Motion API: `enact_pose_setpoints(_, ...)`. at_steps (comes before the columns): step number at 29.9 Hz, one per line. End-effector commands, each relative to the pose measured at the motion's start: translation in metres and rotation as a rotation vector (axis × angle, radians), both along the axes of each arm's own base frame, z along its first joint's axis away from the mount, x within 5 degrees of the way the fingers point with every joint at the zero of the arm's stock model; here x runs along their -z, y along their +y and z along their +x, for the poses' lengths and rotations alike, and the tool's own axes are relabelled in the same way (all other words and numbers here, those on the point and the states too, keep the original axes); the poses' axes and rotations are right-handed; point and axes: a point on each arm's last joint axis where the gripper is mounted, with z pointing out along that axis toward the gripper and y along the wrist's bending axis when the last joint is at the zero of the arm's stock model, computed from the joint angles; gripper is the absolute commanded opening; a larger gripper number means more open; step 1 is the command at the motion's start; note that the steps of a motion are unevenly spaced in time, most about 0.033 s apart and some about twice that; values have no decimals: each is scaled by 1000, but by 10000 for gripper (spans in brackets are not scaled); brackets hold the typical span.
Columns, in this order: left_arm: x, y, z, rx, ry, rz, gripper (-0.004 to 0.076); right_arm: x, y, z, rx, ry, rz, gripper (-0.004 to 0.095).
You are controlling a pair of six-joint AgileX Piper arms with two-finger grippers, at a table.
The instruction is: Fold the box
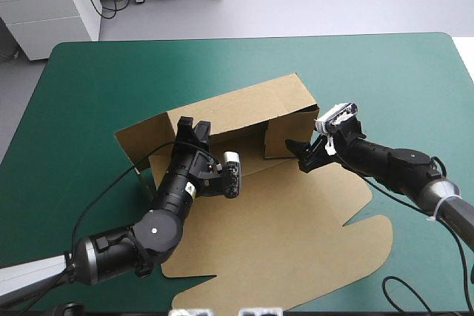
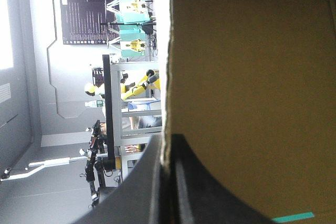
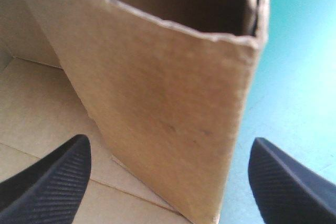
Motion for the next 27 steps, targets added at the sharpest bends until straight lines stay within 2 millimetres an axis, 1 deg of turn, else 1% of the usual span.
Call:
enact_pose_setpoints(1,-25,0,-1,35,-154,6,-8,-14,4,8,7,-34,86,762)
enact_pose_setpoints(5,-25,0,-1,37,-154,6,-8,-5,10,22,-31,-5,108,762)
enact_pose_setpoints(6,-25,0,-1,37,-154,6,-8,-4,12,28,-29,2,113,761)
enact_pose_setpoints(9,-25,0,-1,37,-154,6,-8,-4,14,41,-12,25,139,761)
enact_pose_setpoints(13,-25,0,-1,37,-154,6,-8,-4,15,45,1,39,157,759)
enact_pose_setpoints(16,-25,0,-1,37,-154,6,-8,-3,15,44,-4,41,149,709)
enact_pose_setpoints(18,-25,0,-1,37,-154,6,-8,-3,15,44,-6,50,157,611)
enact_pose_setpoints(19,-25,0,-1,37,-155,7,-8,-3,15,44,-6,53,160,537)
enact_pose_setpoints(20,-25,0,-1,37,-155,7,-8,-3,15,44,-5,54,162,436)
enact_pose_setpoints(22,-25,0,-1,37,-155,7,-8,-4,16,43,-13,56,169,179)
enact_pose_setpoints(23,-25,0,-1,37,-155,7,-8,-4,17,43,-22,54,174,68)
enact_pose_setpoints(24,-25,0,-1,37,-155,7,-8,-5,18,42,-37,52,182,-17)
enact_pose_setpoints(25,-25,0,-1,37,-155,7,-8,-6,19,41,-52,51,191,-6)
enact_pose_setpoints(27,-25,0,-1,37,-155,7,-8,-6,20,40,-62,51,198,-16)
